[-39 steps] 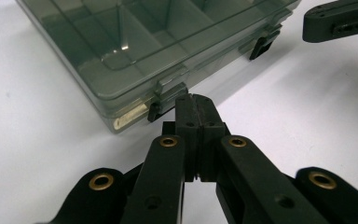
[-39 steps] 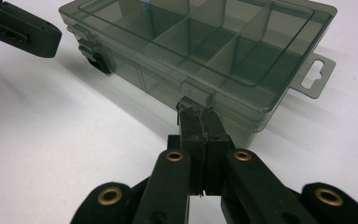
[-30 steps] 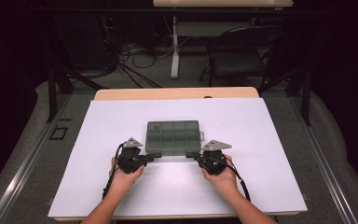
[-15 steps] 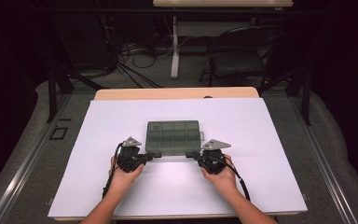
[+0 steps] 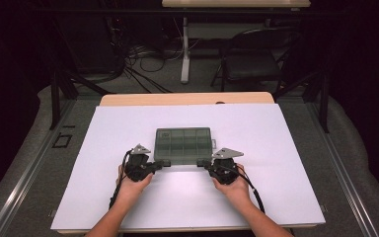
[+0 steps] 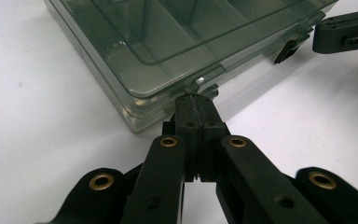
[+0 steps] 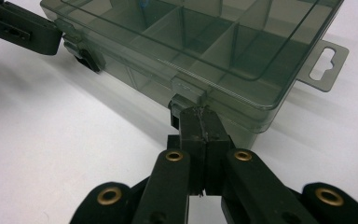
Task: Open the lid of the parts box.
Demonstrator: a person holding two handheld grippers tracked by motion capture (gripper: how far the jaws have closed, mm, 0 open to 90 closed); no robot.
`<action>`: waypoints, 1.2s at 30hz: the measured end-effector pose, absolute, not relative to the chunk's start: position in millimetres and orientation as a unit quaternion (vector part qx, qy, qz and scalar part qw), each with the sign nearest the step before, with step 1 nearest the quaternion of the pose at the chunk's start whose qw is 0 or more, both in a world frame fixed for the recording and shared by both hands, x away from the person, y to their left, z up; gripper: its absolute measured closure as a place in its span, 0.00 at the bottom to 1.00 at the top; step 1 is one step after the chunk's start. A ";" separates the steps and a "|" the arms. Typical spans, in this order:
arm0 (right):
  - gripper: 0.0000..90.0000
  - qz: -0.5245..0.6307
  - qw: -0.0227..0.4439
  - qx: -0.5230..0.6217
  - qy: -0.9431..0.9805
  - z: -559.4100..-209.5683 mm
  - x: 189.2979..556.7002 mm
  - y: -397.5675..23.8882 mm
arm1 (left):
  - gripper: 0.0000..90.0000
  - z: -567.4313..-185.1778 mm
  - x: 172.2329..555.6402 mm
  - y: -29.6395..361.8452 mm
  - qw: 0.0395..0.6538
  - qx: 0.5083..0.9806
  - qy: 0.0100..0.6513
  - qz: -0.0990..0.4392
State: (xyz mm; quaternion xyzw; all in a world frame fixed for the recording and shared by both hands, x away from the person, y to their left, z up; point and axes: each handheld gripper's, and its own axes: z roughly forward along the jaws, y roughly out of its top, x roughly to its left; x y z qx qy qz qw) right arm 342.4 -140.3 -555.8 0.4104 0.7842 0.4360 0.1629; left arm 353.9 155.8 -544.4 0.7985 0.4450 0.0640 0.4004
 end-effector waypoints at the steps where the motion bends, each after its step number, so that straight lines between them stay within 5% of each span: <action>1: 1.00 0.436 0.163 0.410 0.784 -555.8 342.4 -140.3 | 1.00 -544.4 353.9 155.8 0.400 0.798 0.445 0.064; 36: 1.00 0.458 0.189 0.414 0.764 -545.1 342.3 -149.8 | 1.00 -534.0 350.7 162.7 0.434 0.776 0.449 0.093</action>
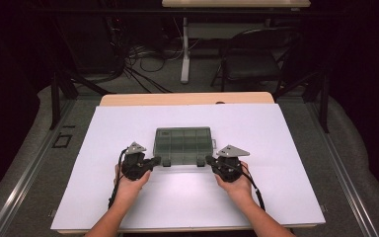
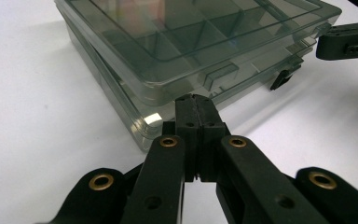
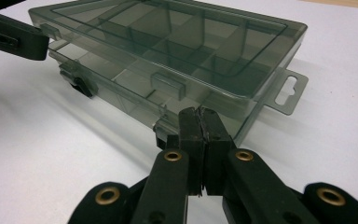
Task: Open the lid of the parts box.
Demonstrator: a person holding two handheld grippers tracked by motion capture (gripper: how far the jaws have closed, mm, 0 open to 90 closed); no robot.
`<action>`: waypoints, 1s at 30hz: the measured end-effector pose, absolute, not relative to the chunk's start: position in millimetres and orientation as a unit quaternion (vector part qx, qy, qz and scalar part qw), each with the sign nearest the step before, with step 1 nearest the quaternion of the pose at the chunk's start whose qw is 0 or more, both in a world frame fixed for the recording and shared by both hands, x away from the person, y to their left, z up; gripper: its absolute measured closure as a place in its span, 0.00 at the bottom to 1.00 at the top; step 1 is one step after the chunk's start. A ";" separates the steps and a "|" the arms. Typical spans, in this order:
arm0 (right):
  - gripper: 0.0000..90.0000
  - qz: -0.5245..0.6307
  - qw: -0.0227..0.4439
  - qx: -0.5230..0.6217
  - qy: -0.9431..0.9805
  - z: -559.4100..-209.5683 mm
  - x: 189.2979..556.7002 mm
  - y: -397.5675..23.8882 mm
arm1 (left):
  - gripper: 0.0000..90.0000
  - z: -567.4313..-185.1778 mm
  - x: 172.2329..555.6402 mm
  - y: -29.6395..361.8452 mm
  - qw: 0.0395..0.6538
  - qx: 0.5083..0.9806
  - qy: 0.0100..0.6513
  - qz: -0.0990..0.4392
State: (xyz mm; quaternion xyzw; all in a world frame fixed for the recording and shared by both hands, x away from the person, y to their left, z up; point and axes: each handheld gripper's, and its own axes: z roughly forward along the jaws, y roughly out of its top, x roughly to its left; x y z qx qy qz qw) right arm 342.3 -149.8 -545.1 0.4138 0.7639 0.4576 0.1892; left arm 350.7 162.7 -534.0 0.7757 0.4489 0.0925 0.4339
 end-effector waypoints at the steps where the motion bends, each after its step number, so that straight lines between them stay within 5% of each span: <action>1: 1.00 0.459 0.189 0.416 0.762 -545.0 342.4 -150.2 | 1.00 -533.6 350.7 163.1 0.434 0.774 0.451 0.094; 30: 0.99 0.484 0.222 0.433 0.727 -490.2 391.3 -150.3 | 1.00 -480.6 397.5 165.2 0.458 0.745 0.467 0.129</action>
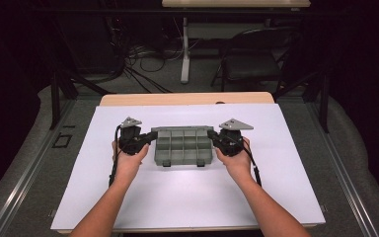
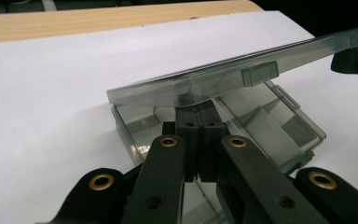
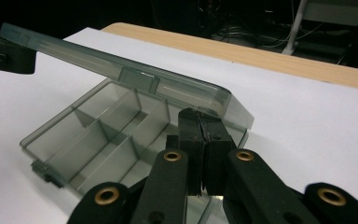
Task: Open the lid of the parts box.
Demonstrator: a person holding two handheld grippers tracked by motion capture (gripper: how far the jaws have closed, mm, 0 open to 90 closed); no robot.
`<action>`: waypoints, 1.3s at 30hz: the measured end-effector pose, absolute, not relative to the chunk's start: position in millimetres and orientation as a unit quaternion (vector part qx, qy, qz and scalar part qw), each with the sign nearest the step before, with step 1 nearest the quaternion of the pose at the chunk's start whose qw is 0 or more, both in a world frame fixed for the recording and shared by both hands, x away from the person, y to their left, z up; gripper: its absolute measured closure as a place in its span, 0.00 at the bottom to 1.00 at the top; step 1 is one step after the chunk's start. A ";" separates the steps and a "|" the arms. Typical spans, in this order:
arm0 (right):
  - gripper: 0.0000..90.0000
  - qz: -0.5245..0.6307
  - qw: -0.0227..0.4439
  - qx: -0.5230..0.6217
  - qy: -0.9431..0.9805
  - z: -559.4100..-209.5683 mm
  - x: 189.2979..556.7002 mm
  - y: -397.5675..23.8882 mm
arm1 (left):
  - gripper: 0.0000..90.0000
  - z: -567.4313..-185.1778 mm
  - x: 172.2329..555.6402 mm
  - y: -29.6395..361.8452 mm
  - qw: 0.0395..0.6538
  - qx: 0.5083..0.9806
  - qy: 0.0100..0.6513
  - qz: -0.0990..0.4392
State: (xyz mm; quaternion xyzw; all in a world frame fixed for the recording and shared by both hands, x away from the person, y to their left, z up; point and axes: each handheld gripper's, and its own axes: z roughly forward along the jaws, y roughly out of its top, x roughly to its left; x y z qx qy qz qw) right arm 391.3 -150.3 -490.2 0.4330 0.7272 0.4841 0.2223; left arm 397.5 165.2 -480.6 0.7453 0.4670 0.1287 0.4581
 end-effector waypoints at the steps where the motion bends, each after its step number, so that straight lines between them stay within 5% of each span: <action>1: 0.99 0.484 0.222 0.433 0.727 -490.2 391.3 -150.3 | 1.00 -478.8 399.4 164.7 0.459 0.744 0.467 0.132; 22: 0.94 0.475 0.229 0.431 0.732 -479.3 403.9 -147.6 | 1.00 -463.9 418.5 161.5 0.457 0.740 0.476 0.131; 39: 0.77 0.443 0.249 0.465 0.725 -508.3 425.9 -161.4 | 1.00 -462.0 423.5 159.0 0.452 0.741 0.478 0.136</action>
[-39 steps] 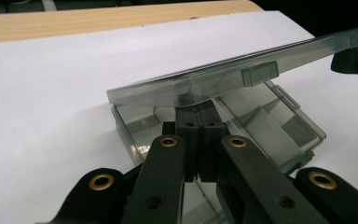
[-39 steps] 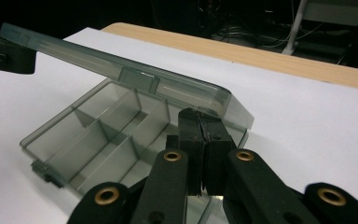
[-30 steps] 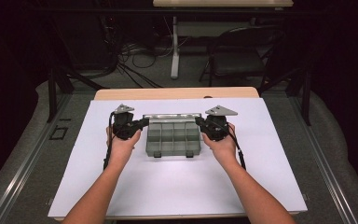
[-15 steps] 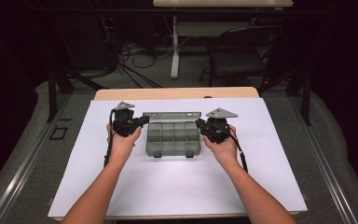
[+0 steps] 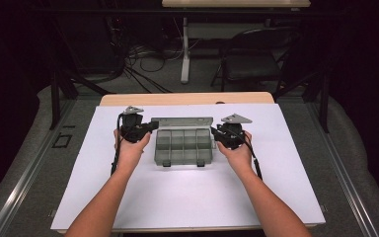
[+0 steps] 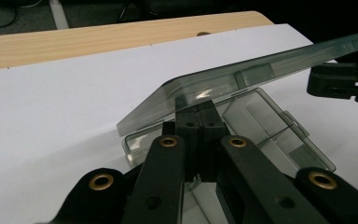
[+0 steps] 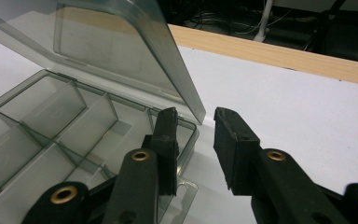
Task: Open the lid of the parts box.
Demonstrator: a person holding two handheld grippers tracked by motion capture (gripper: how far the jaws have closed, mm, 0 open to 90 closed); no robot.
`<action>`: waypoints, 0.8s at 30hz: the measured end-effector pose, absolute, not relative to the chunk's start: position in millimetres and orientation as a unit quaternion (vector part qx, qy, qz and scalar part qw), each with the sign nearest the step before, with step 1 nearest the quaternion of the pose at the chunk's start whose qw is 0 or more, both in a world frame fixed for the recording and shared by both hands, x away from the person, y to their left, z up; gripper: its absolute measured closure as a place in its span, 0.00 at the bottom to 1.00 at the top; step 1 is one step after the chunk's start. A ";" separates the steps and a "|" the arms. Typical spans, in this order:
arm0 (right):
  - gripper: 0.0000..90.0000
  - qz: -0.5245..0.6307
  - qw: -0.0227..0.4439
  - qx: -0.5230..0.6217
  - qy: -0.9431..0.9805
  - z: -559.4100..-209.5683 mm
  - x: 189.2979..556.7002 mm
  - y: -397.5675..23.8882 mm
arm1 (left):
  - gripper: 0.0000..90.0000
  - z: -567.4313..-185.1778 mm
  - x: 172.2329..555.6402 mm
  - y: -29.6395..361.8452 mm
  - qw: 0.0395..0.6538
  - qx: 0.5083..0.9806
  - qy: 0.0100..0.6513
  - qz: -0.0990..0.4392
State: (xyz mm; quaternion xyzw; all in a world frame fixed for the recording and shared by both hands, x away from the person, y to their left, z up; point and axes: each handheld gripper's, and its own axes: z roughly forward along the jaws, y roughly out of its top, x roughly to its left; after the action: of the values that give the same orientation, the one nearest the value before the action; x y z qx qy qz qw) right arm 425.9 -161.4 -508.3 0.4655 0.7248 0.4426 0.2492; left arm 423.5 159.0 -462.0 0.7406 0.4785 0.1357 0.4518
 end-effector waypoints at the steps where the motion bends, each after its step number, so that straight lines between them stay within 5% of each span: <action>1: 0.77 0.443 0.249 0.465 0.725 -510.1 427.6 -160.6 | 1.00 -462.0 423.6 159.1 0.452 0.741 0.479 0.136; 24: 0.90 0.423 0.262 0.462 0.734 -528.6 452.4 -147.4 | 1.00 -462.4 425.6 158.8 0.452 0.740 0.479 0.135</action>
State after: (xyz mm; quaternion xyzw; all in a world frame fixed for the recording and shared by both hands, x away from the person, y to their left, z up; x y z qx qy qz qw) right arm 452.4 -147.4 -528.6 0.4623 0.7339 0.4230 0.2624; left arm 425.6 158.8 -462.4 0.7399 0.4793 0.1350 0.4523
